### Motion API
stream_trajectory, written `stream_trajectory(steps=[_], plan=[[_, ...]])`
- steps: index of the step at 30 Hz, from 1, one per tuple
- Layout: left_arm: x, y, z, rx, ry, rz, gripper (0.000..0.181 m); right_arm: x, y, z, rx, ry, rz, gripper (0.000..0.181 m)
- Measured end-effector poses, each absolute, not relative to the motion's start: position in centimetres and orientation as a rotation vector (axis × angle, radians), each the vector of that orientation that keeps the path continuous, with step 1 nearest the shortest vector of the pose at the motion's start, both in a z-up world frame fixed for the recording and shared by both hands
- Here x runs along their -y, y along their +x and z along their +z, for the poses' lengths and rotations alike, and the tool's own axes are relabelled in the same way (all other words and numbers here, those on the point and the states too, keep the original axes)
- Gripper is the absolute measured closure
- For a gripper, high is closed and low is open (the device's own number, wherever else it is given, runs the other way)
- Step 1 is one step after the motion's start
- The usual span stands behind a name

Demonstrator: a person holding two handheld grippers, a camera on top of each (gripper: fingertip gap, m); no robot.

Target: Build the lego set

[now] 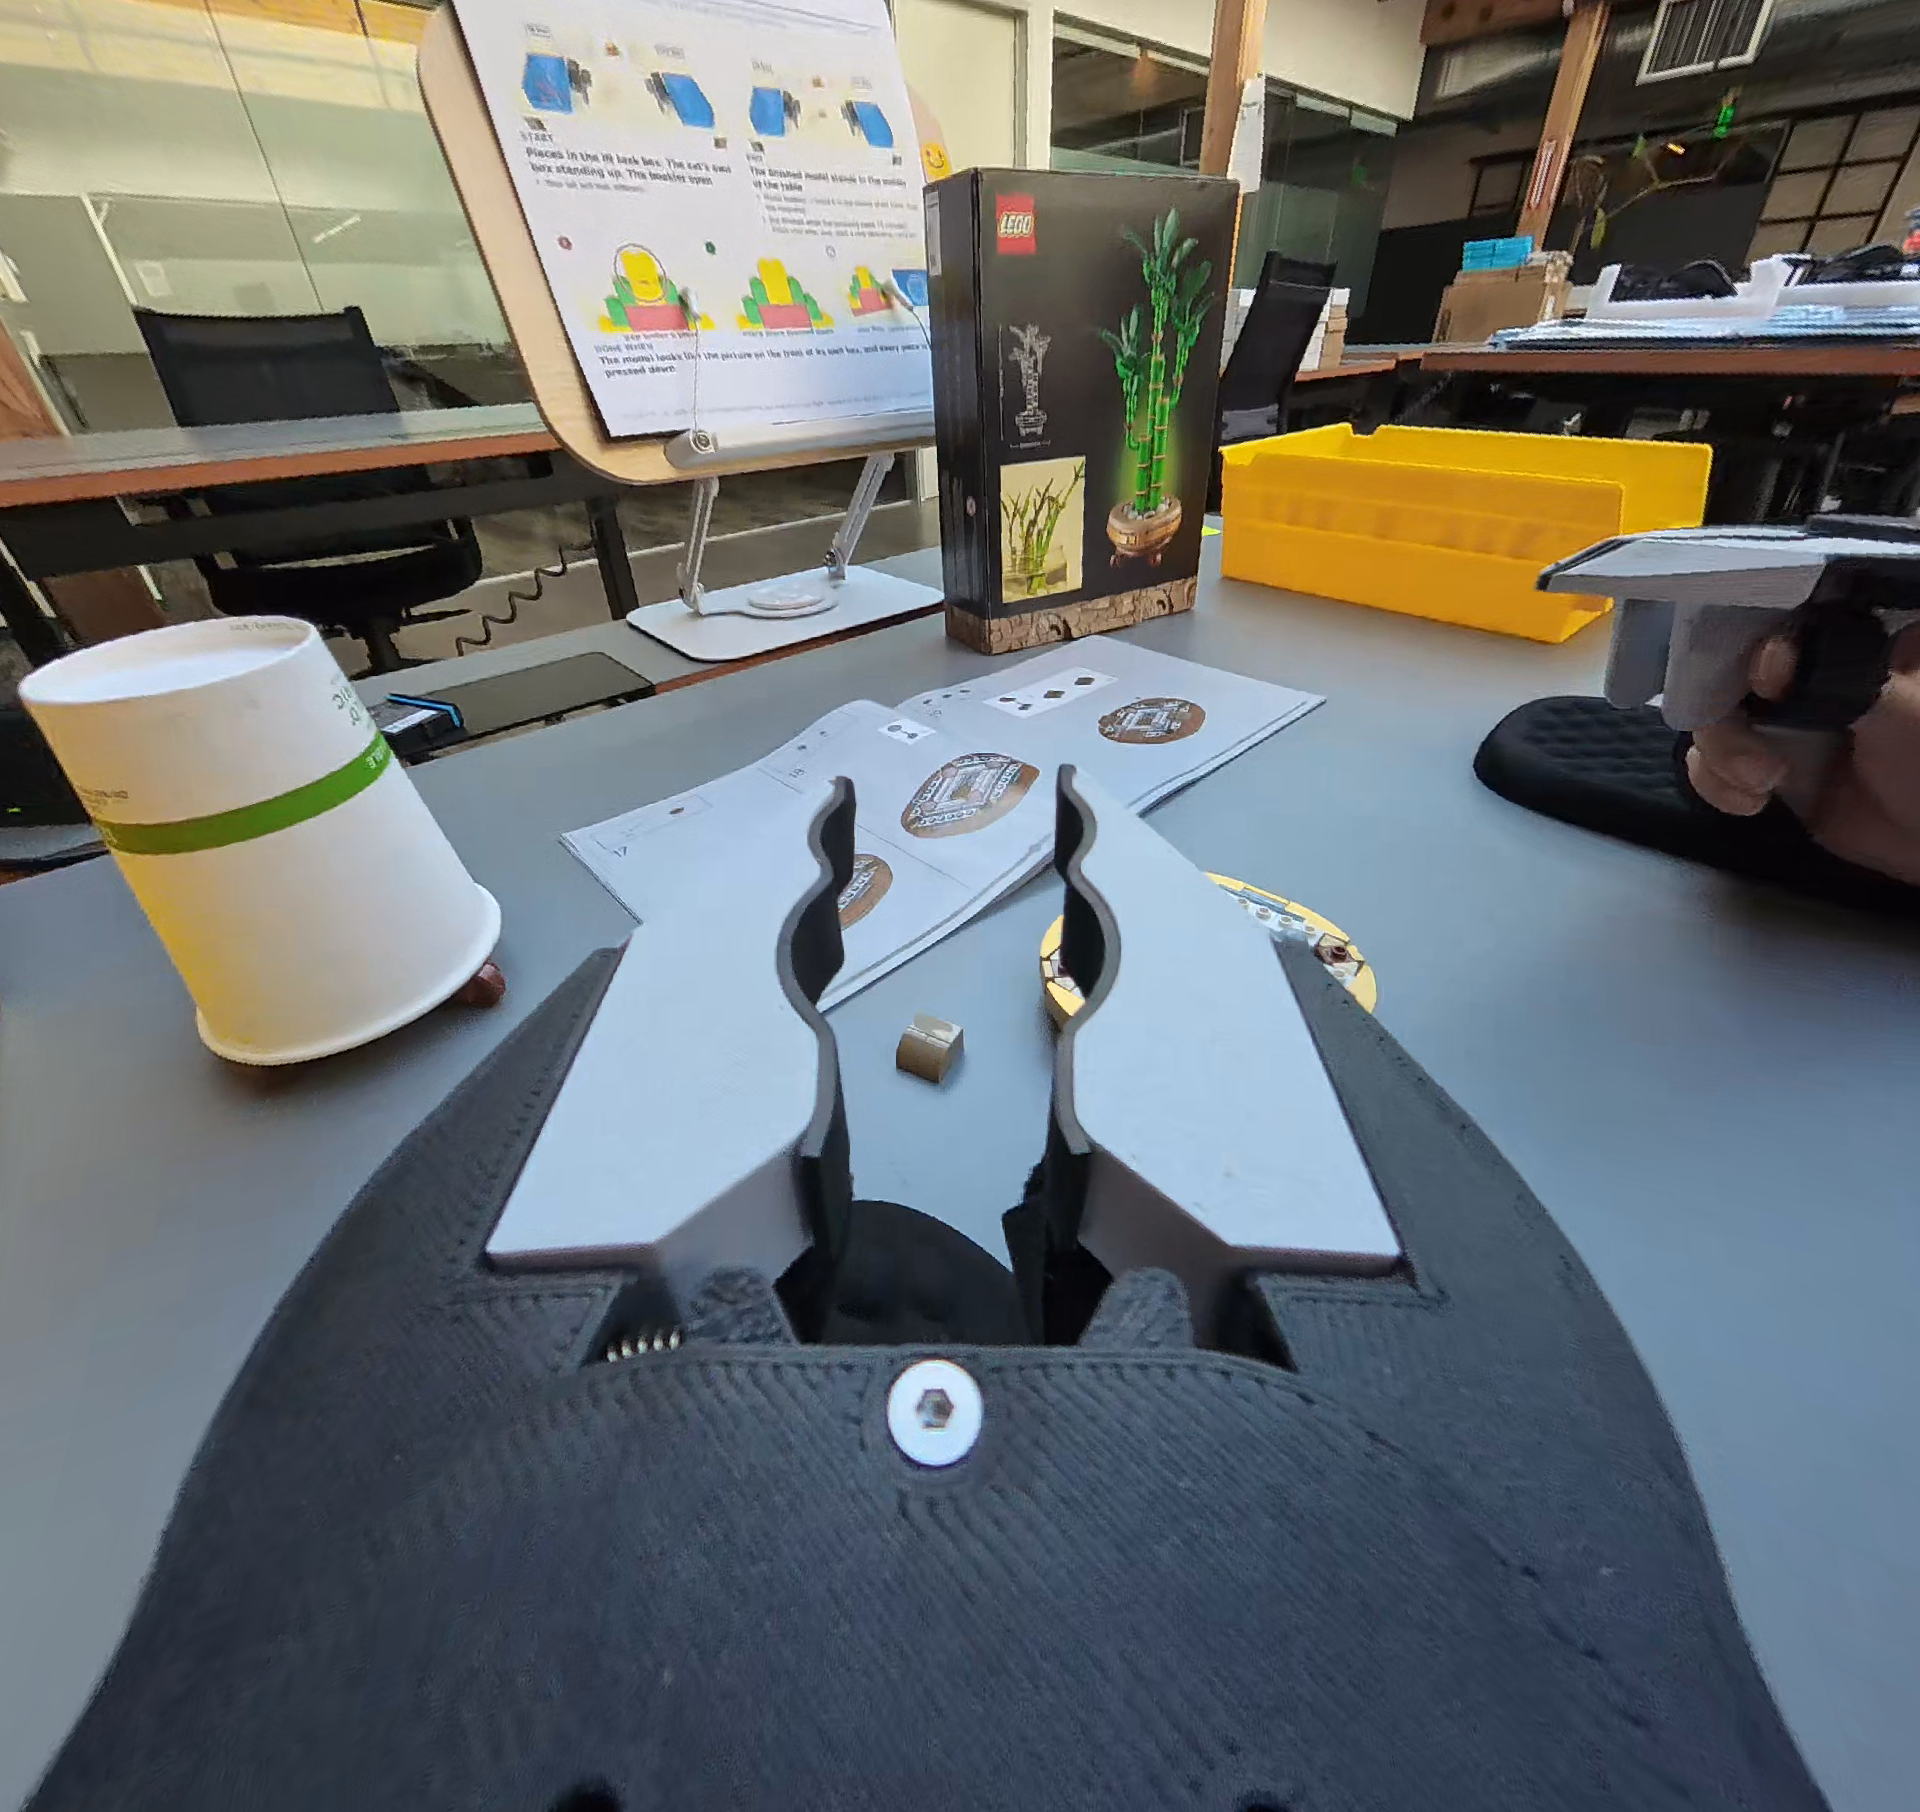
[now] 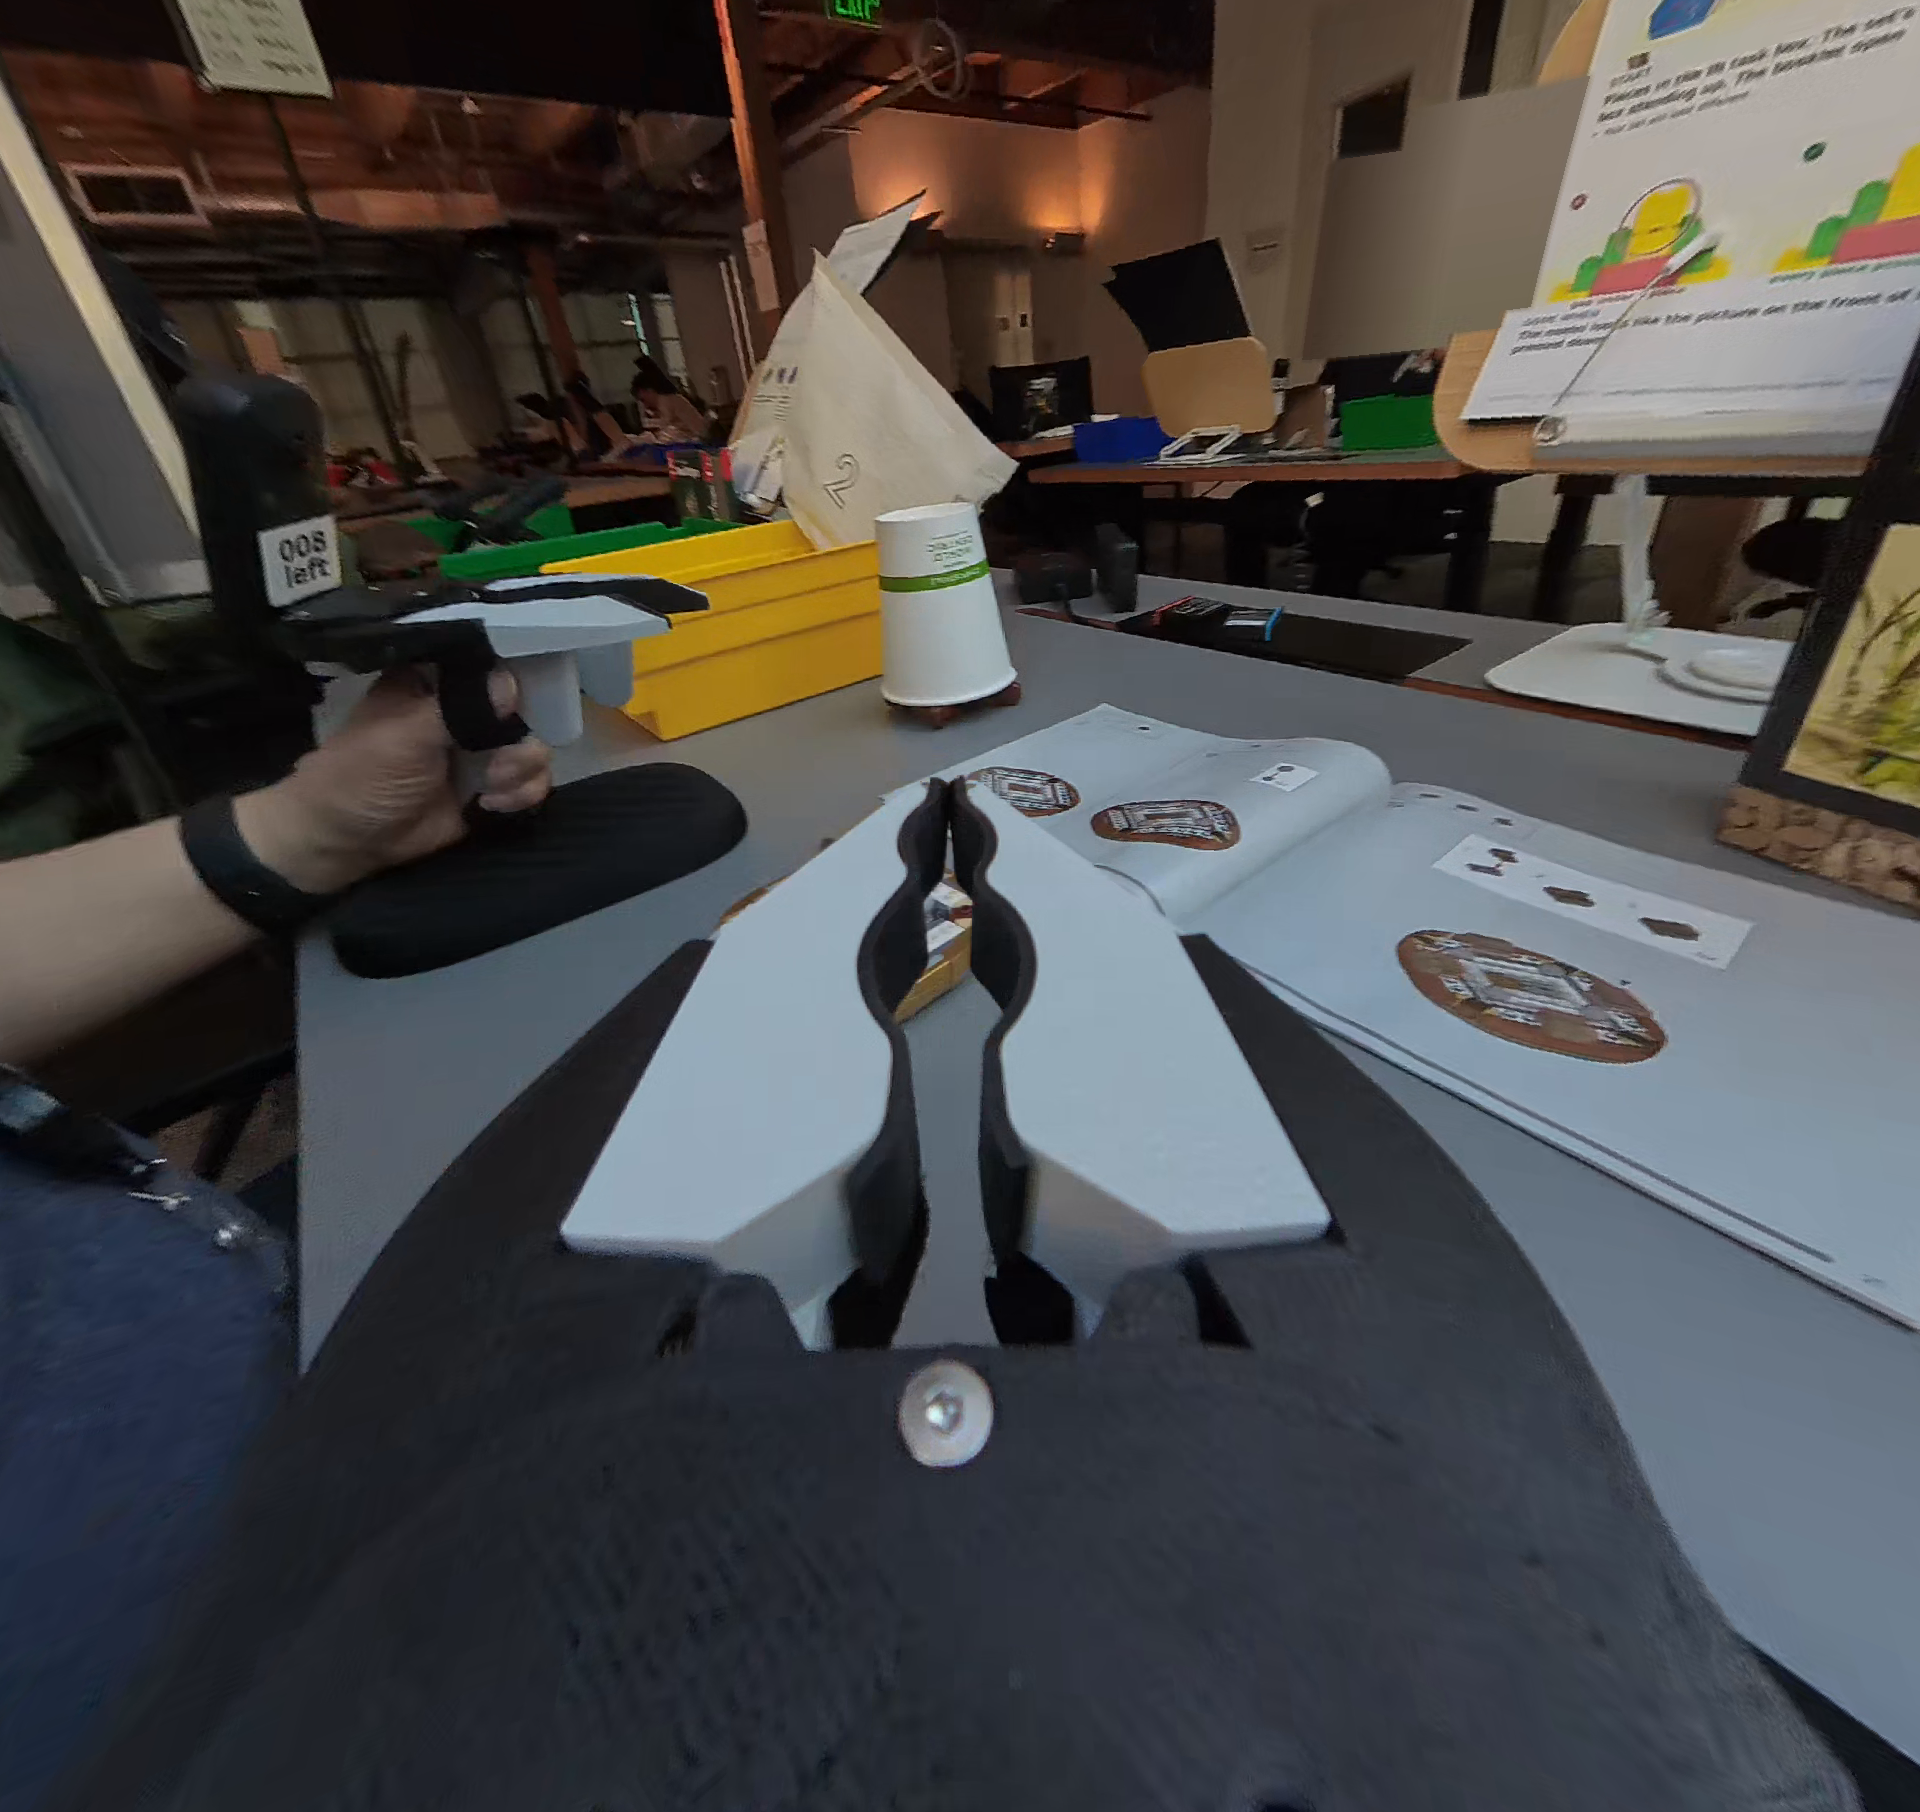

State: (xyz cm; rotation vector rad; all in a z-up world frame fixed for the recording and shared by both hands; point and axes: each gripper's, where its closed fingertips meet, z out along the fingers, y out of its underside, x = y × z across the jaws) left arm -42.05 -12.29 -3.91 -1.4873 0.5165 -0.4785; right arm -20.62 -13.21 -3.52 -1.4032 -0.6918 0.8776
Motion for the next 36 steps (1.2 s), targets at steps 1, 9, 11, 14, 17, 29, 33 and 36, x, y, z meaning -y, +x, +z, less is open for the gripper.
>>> stream_trajectory(steps=[1,9,11,14,17,29,33,36], plan=[[12.1,-42.1,-4.2,-0.511,-1.502,-0.481,0.142,13.0,-20.7,-3.6,0.695,-1.4,0.816,0.181],[11.8,-42.3,-4.6,-0.488,-1.517,-0.468,0.138,11.6,-21.3,-5.8,0.751,-1.466,0.53,0.181],[11.8,-42.3,-4.7,-0.487,-1.516,-0.452,0.137,11.4,-21.5,-5.9,0.743,-1.465,0.525,0.181],[11.9,-42.5,-4.5,-0.477,-1.499,-0.439,0.136,11.2,-21.7,-6.2,0.716,-1.468,0.563,0.181],[12.0,-42.8,-4.3,-0.452,-1.488,-0.454,0.137,11.6,-22.9,-6.7,0.731,-1.485,0.686,0.174],[11.8,-43.8,-3.8,-0.387,-1.468,-0.47,0.133,11.1,-20.5,-5.2,0.63,-1.414,0.461,0.163],[11.6,-43.0,-4.5,-0.441,-1.501,-0.43,0.132,9.9,-19.0,-5.0,0.554,-1.419,0.337,0.154],[11.7,-42.6,-4.6,-0.48,-1.499,-0.389,0.132,9.2,-17.4,-4.3,0.476,-1.39,0.218,0.146]])
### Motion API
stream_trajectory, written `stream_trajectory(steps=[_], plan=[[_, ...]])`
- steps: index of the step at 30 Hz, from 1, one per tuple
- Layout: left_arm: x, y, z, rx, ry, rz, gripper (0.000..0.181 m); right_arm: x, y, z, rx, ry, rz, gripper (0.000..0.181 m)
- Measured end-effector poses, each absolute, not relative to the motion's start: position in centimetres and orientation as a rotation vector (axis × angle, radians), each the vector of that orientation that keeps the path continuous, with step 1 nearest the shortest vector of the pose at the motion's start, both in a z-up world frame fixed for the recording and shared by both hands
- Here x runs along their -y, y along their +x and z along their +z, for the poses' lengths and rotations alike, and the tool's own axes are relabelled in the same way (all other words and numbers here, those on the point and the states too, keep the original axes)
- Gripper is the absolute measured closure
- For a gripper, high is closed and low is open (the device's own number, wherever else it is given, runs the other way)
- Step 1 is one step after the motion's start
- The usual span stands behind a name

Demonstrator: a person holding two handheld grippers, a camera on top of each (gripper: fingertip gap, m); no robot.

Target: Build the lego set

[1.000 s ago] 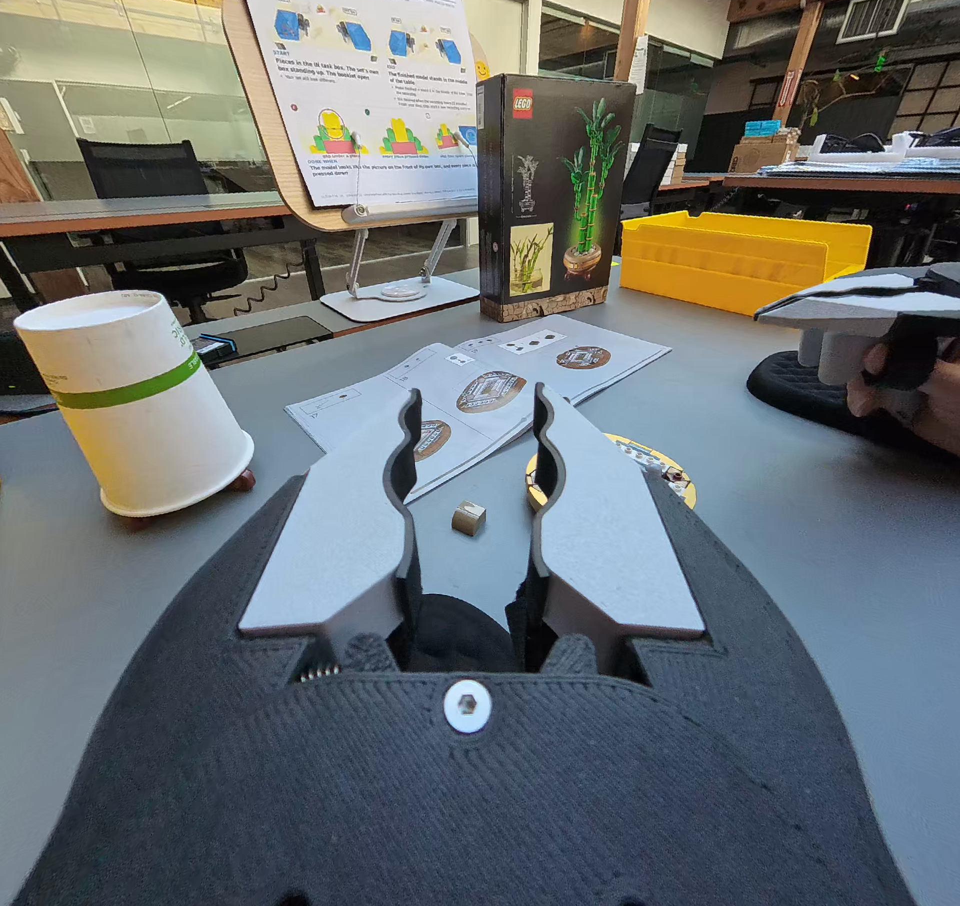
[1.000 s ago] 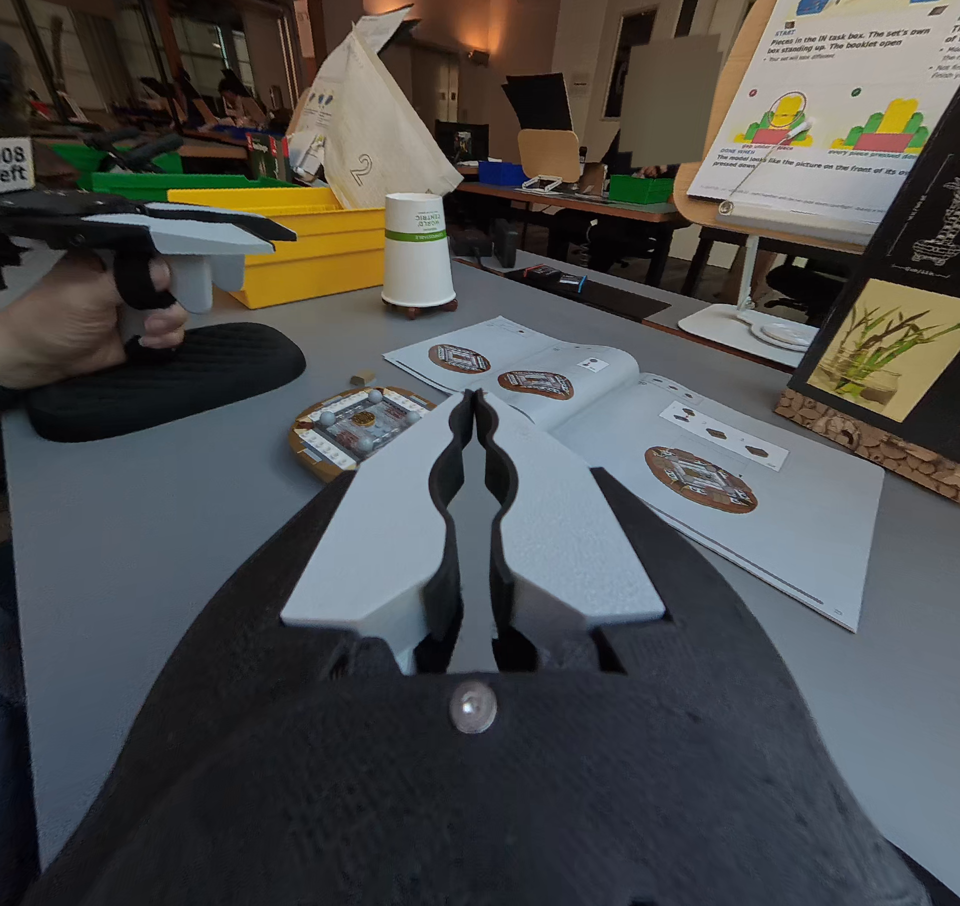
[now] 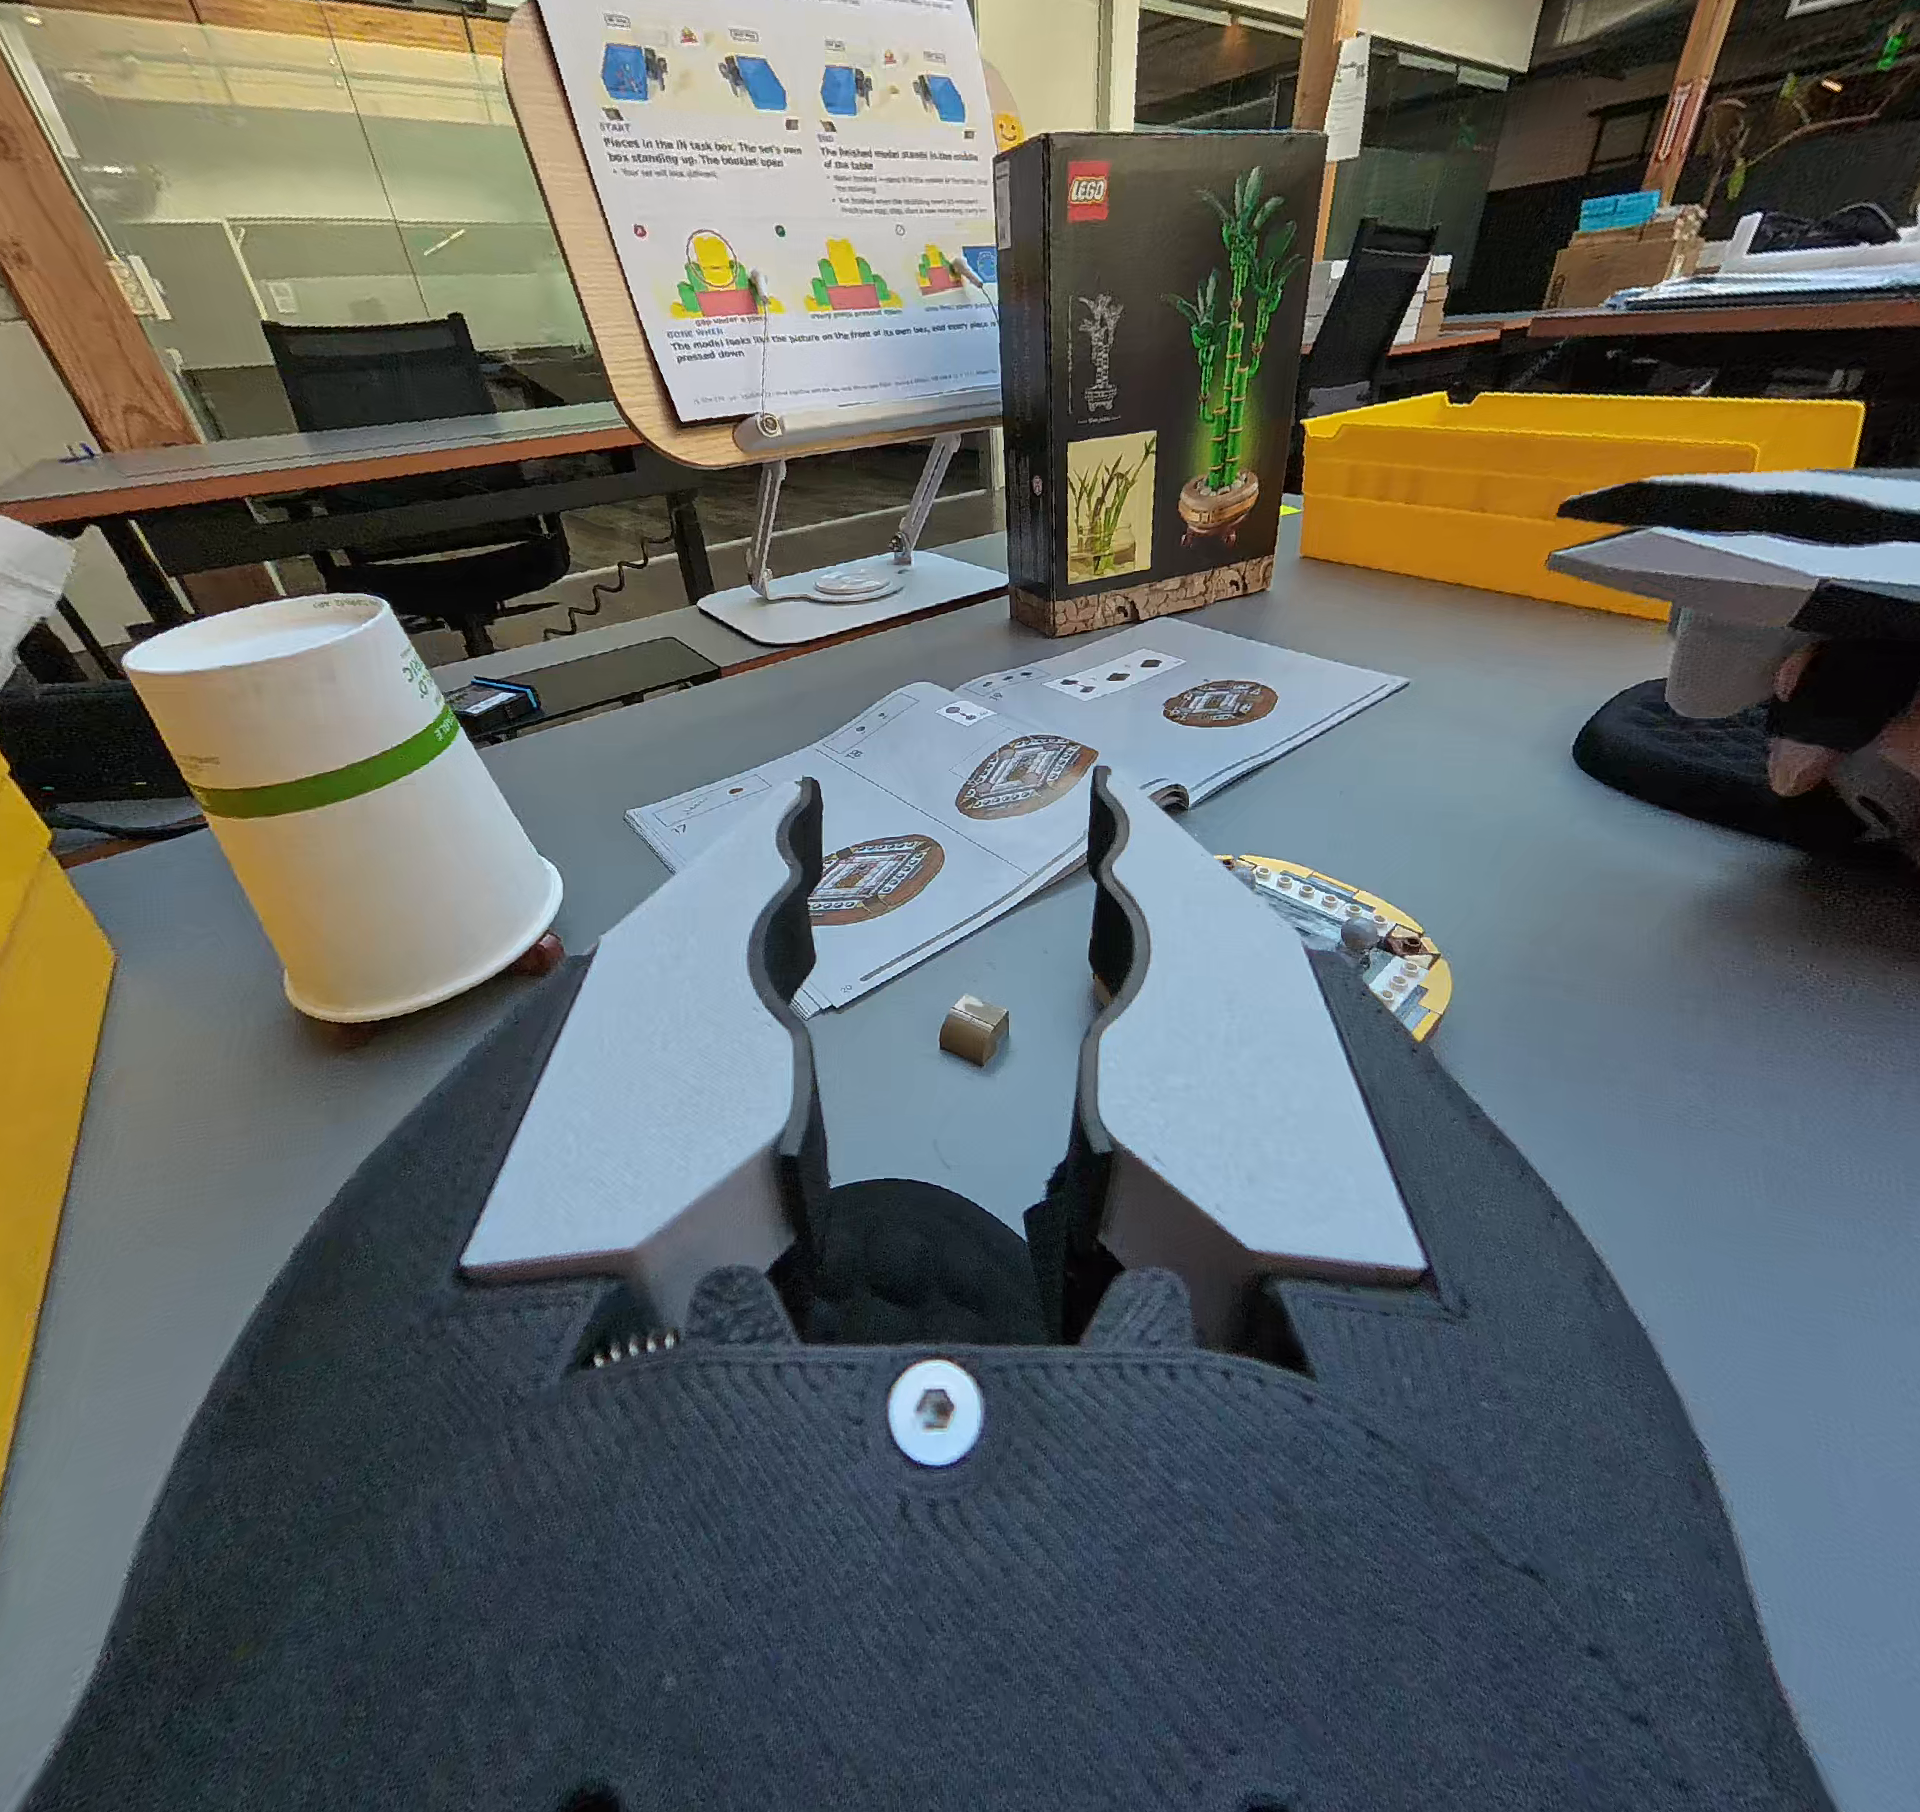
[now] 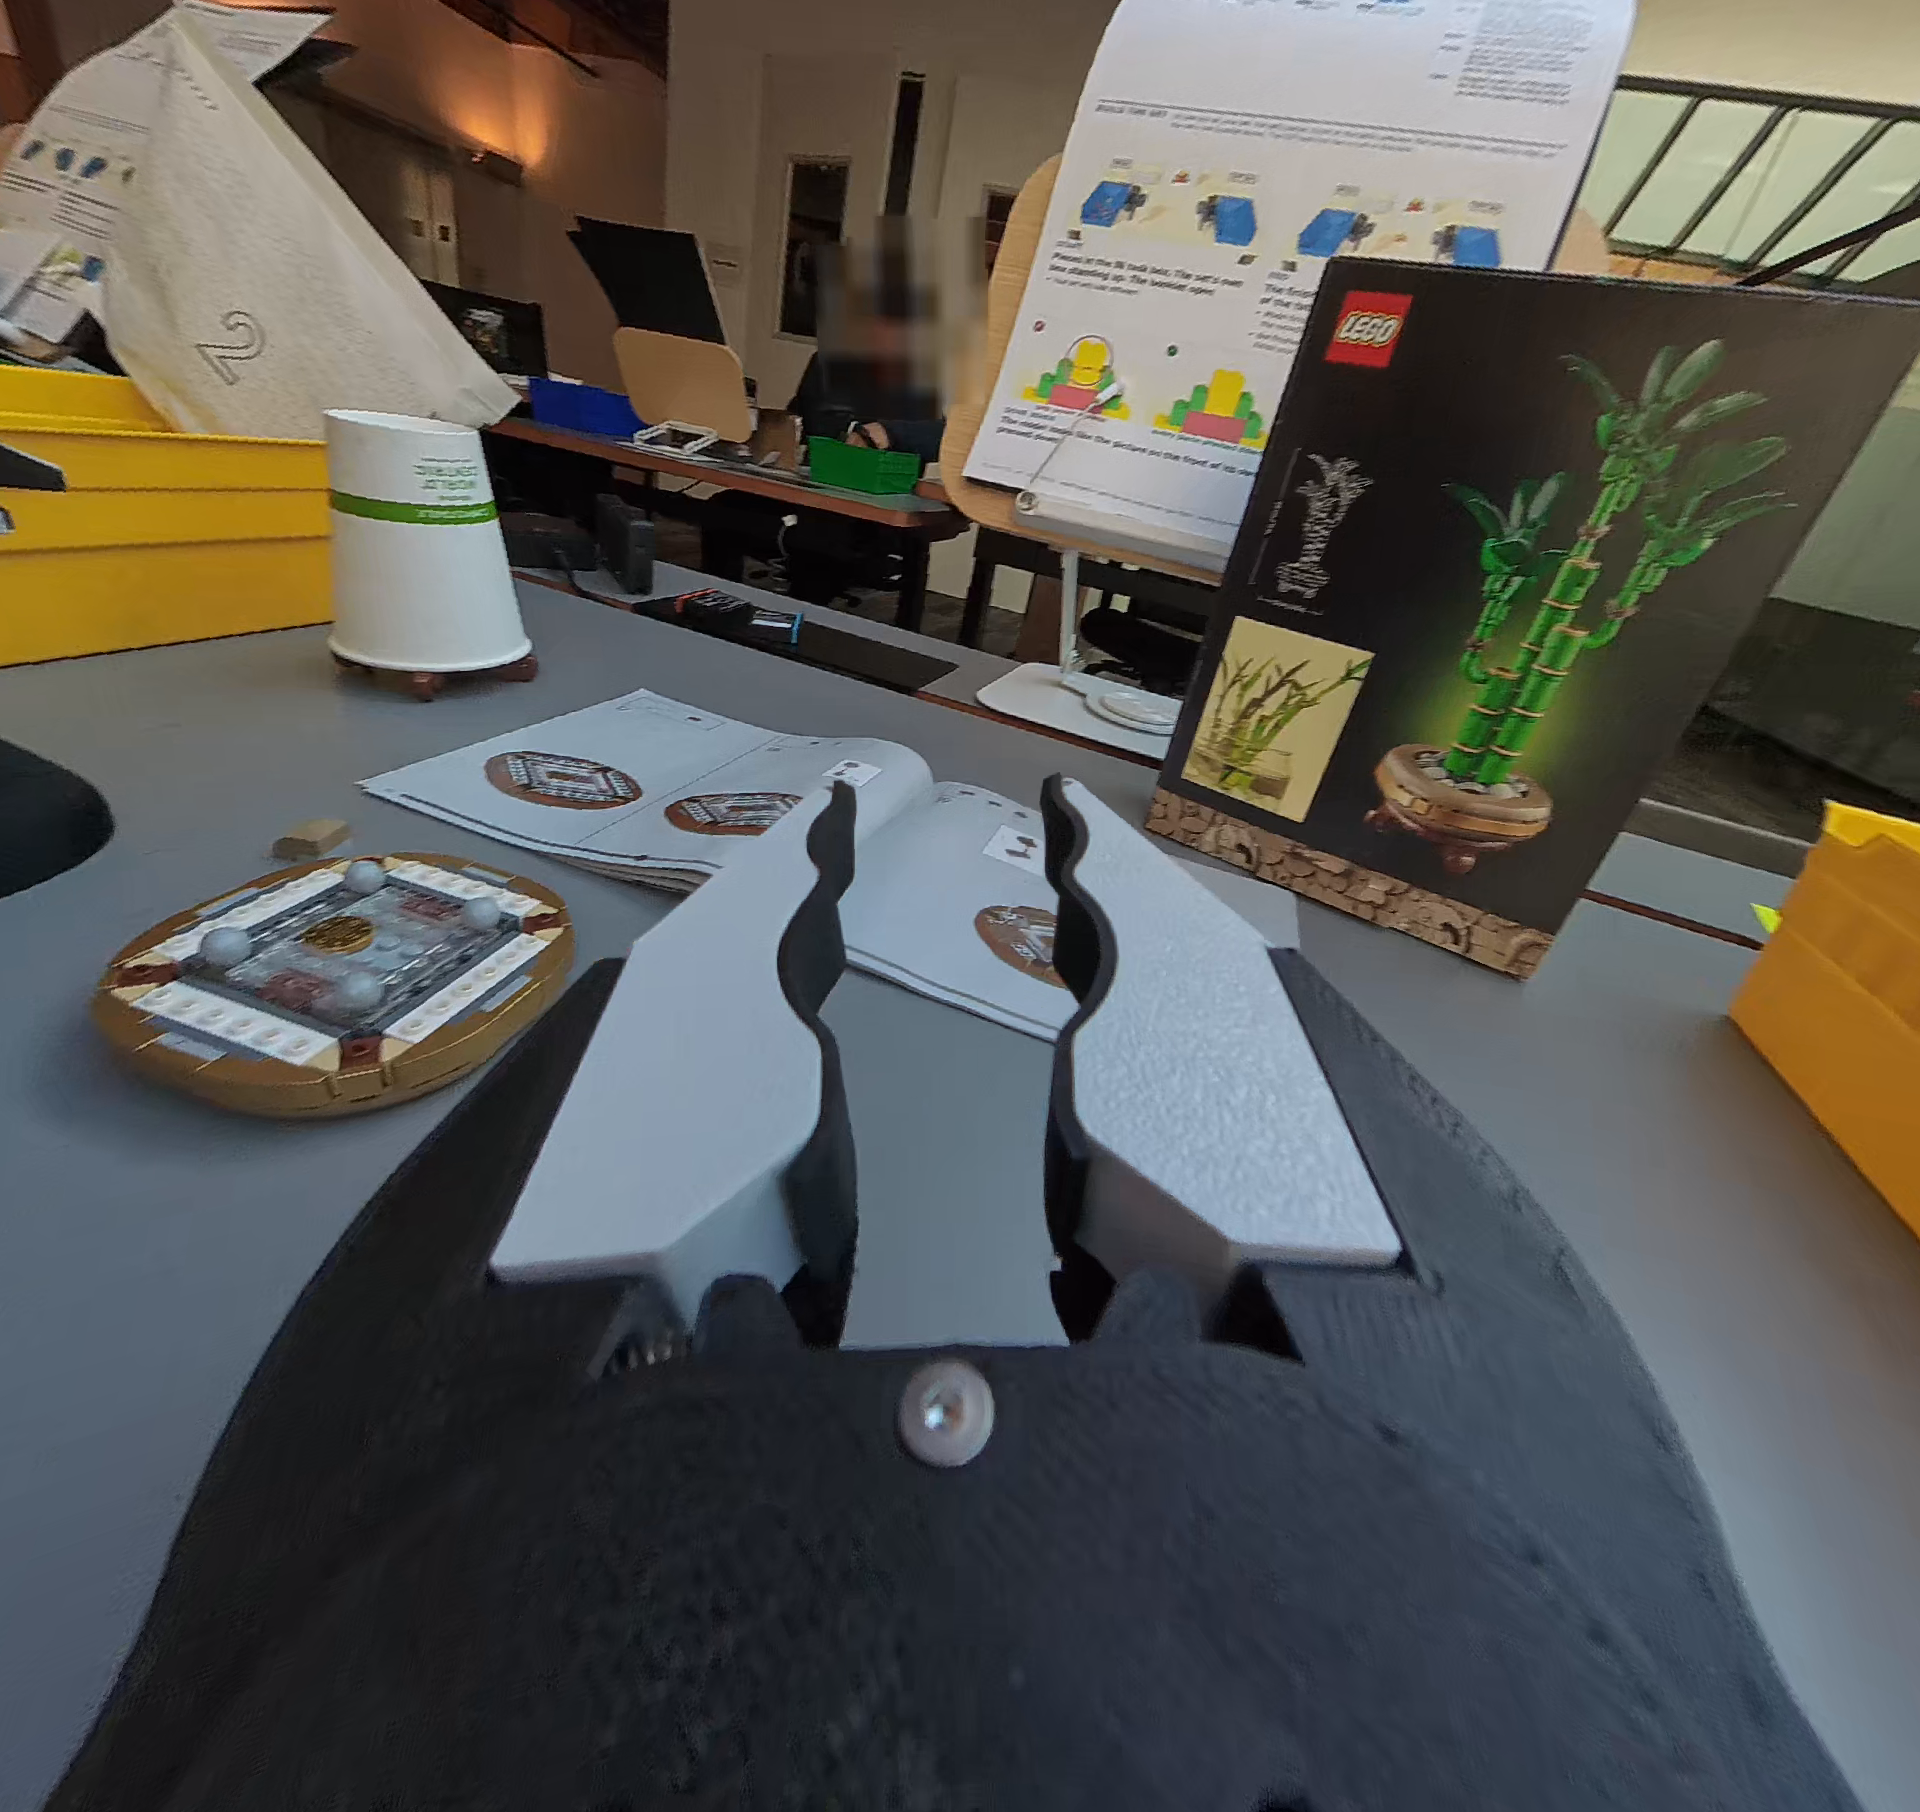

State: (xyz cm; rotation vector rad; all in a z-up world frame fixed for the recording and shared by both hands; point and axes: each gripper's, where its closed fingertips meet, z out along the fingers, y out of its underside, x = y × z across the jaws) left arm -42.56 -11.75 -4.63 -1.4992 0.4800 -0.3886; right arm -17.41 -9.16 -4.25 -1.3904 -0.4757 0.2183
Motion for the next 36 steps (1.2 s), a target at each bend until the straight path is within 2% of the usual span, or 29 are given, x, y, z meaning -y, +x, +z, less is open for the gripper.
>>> stream_trajectory(steps=[6,18,36], plan=[[11.5,-42.3,-5.0,-0.506,-1.513,-0.352,0.129,8.8,-17.4,-4.5,0.494,-1.391,0.173,0.14],[11.4,-43.4,-4.4,-0.419,-1.494,-0.378,0.134,9.5,-17.6,-4.2,0.469,-1.378,0.336,0.139],[12.3,-43.4,-3.7,-0.418,-1.44,-0.454,0.136,11.0,-19.9,-5.9,0.632,-1.421,0.354,0.139]])
